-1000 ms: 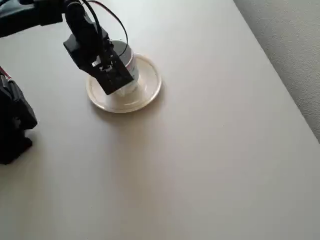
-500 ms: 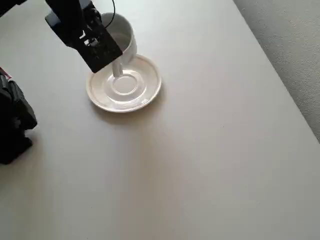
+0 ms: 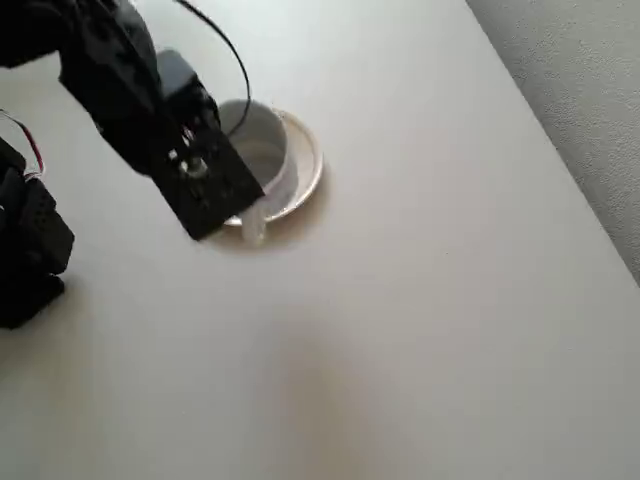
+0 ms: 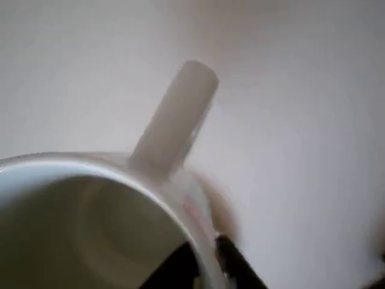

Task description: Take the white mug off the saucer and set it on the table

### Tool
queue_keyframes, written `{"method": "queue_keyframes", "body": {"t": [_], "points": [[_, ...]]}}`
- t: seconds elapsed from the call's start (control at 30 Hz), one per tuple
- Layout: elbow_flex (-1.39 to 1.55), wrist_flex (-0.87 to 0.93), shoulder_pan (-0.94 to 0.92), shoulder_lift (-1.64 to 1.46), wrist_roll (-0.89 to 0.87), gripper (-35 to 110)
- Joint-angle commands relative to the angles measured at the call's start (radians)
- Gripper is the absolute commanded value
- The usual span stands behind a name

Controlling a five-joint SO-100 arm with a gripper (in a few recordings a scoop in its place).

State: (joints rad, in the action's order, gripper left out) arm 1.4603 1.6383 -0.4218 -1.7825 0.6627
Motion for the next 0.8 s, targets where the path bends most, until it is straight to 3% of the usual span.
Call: {"method": "queue_keyframes", "body": {"t": [0.0, 0.4, 0.77], "points": [[-0.054, -0.066, -0.112, 0.041, 0.100, -2], [0.288, -0.337, -0.193, 0.067, 0.224, -2], [0.316, -0.403, -0.229, 0.175, 0.264, 2]]}}
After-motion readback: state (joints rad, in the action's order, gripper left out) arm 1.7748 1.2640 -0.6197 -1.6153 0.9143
